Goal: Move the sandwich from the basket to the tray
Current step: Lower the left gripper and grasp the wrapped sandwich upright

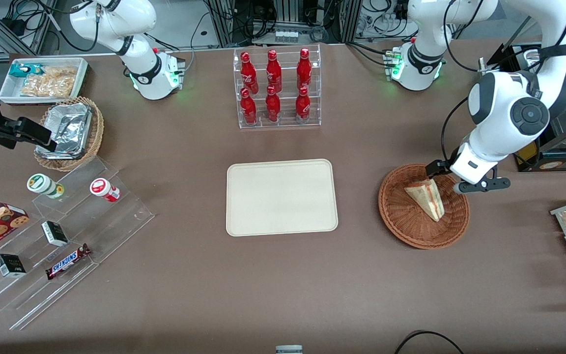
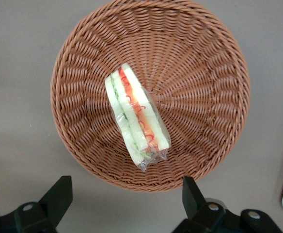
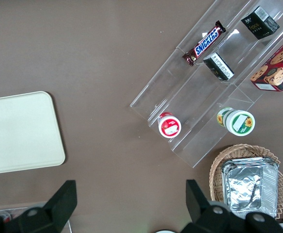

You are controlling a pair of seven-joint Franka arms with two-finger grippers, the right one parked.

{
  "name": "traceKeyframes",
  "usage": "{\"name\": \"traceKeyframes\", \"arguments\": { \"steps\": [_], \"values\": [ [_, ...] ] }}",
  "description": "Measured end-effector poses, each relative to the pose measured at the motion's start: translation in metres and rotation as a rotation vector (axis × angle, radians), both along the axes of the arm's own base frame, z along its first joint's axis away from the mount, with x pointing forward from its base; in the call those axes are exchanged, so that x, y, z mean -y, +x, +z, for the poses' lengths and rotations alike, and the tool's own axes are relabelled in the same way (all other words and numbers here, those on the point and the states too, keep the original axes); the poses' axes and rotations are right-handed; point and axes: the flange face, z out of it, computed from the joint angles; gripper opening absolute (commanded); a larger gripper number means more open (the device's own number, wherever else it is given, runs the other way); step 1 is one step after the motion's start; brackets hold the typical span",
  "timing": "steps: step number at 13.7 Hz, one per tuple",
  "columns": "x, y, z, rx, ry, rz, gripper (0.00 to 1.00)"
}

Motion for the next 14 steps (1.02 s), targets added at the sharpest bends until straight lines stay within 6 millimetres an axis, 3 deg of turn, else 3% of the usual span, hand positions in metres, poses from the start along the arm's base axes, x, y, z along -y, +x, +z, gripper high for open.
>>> {"name": "traceKeyframes", "arguments": {
  "steps": [6,10,14],
  "values": [
    [0.003,0.007,-0.020,0.011,0.022,0.405,1.00],
    [0.003,0.011,-0.039,0.027,0.023,0.564,1.00],
    [0.003,0.011,-0.062,-0.002,0.035,0.609,1.00]
  ]
}}
